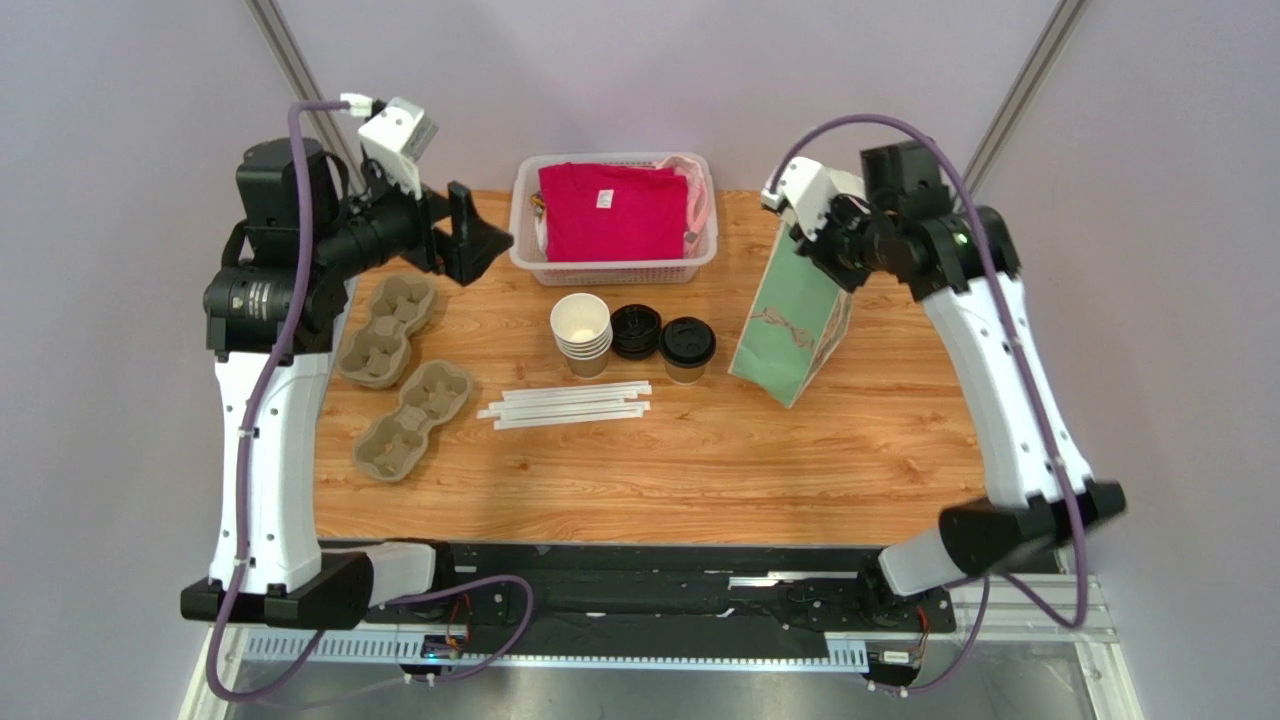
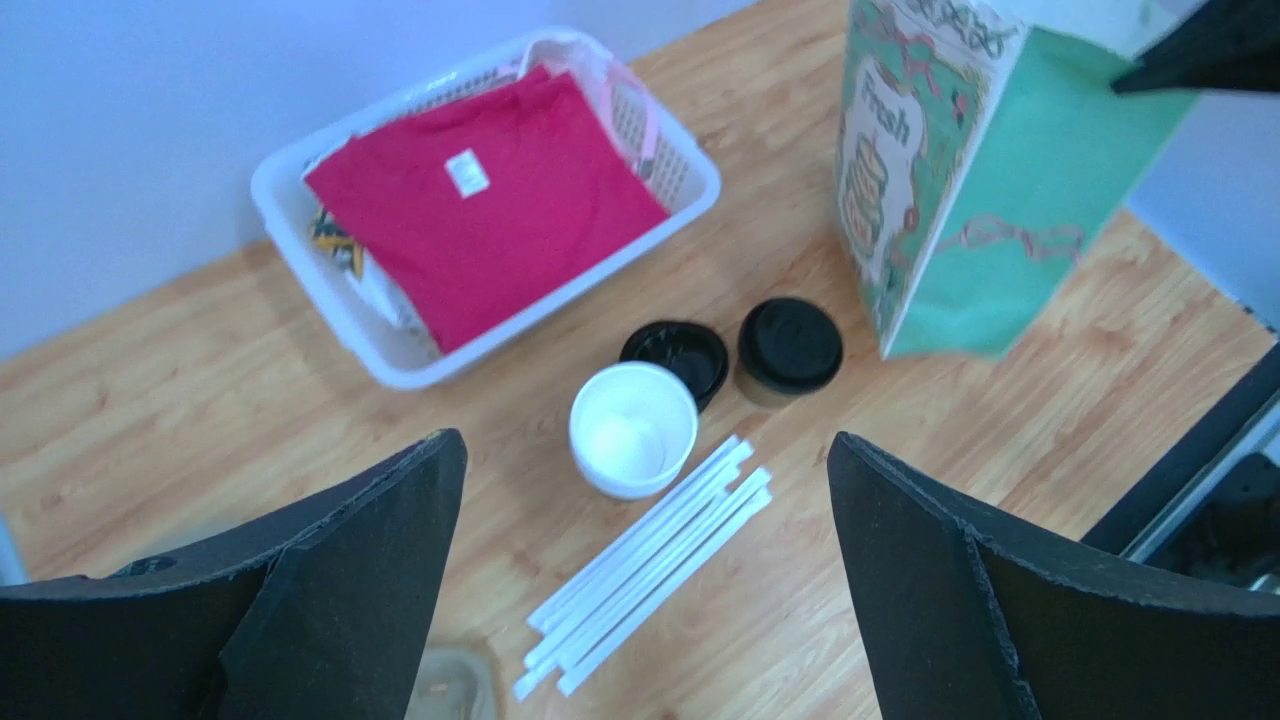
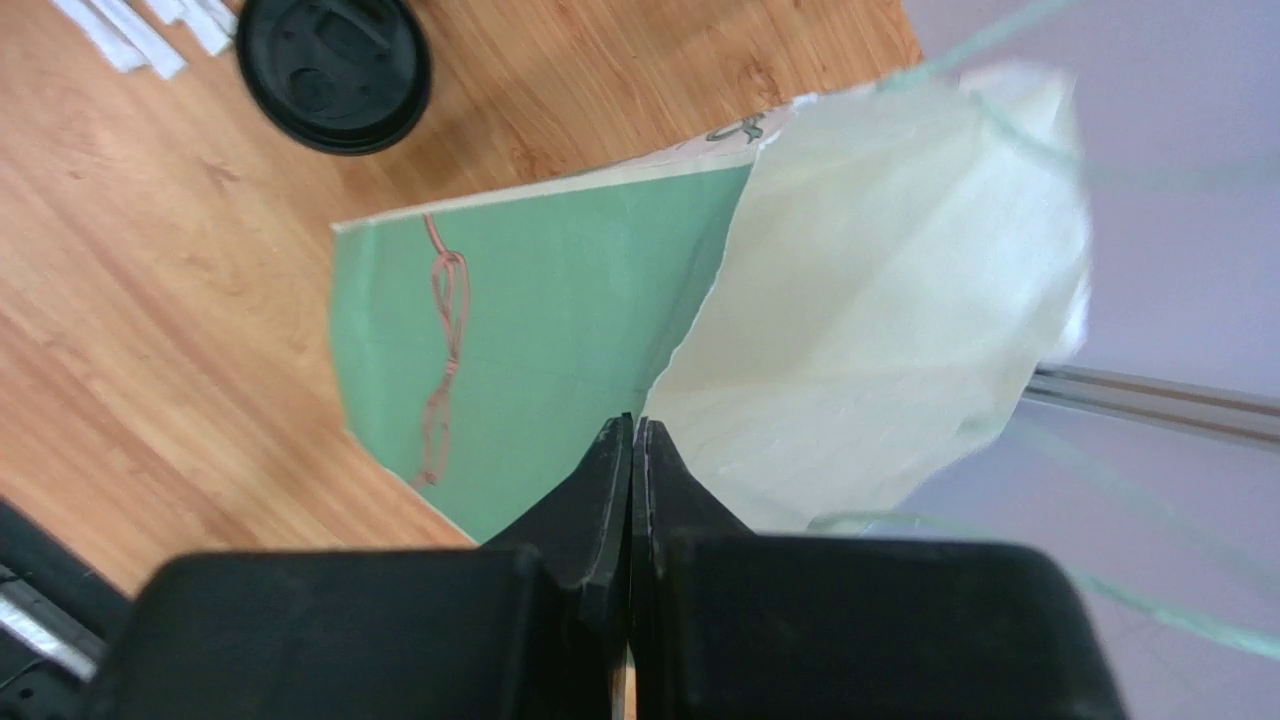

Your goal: Pack the takeout coffee

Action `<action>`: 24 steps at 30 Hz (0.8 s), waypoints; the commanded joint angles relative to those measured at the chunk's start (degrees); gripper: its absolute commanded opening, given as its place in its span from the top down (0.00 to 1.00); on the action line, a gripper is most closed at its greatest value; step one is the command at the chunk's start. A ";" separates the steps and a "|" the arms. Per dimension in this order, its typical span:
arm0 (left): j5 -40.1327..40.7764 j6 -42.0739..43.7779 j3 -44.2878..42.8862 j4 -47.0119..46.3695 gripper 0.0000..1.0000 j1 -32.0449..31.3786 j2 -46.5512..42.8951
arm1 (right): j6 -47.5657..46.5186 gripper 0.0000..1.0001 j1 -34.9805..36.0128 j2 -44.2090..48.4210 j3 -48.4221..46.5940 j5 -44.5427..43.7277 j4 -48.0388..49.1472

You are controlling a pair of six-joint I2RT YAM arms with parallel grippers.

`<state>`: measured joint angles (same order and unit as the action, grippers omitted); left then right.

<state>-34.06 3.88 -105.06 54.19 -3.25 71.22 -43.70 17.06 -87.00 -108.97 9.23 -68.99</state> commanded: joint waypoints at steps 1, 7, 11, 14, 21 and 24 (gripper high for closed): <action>3.30 -9.76 -7.35 -6.20 0.01 -7.28 5.23 | 4.67 1.00 0.17 11.75 8.05 6.48 -2.11; 6.37 -15.92 -15.34 -8.67 0.01 -19.05 13.58 | 8.19 1.00 1.57 21.24 18.25 12.90 -5.00; 5.94 -17.15 -17.64 -9.72 0.01 -24.96 18.94 | 9.16 1.00 1.92 24.51 21.25 18.00 -7.82; 5.59 -16.01 -17.55 -10.33 0.03 -29.79 21.23 | 8.29 1.00 1.93 26.52 22.91 20.47 -9.49; 2.78 -16.71 -20.10 -11.56 0.07 -38.74 27.39 | 6.97 1.00 2.45 28.64 24.15 24.42 -12.04; 2.77 -15.83 -19.93 -13.58 0.03 -42.00 28.97 | 6.09 1.00 3.59 30.13 25.81 24.60 -12.22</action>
<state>-29.71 -11.60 -122.43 44.80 -41.28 99.33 -36.86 19.27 -58.89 -84.99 30.81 -77.49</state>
